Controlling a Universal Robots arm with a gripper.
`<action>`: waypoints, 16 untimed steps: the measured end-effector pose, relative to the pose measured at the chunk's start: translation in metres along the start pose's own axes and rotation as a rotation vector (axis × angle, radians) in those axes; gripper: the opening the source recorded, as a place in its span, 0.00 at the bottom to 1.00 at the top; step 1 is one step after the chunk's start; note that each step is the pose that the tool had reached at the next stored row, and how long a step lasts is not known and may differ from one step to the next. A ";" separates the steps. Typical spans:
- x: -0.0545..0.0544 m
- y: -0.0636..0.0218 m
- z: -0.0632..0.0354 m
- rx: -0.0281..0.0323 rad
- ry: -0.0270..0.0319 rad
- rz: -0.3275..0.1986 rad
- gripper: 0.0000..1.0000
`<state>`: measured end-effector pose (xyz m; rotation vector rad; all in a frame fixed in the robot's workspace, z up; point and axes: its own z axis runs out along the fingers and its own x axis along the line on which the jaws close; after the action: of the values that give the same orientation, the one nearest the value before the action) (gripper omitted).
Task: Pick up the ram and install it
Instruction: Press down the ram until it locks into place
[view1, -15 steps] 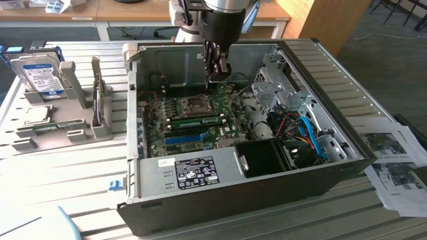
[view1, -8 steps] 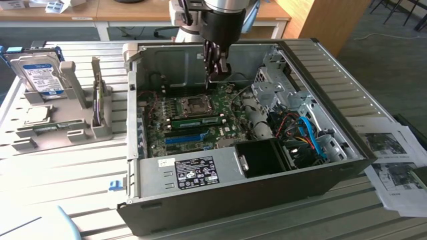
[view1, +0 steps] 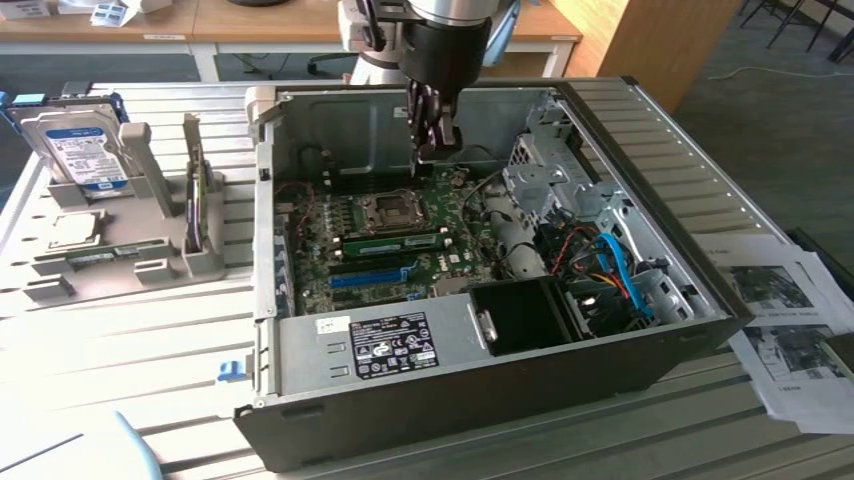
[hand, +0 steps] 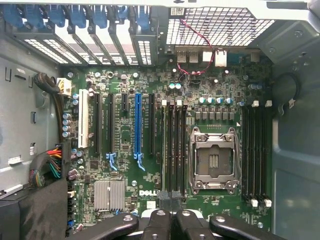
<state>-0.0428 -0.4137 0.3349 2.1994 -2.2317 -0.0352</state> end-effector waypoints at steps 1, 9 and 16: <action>0.000 0.0000 0.0000 0.0000 0.0000 0.000 0.09; 0.000 0.0000 0.0000 0.0000 0.0000 0.000 0.09; 0.000 -0.0025 -0.0001 -0.0001 0.0002 0.000 0.09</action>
<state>-0.0403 -0.4137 0.3350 2.1992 -2.2316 -0.0350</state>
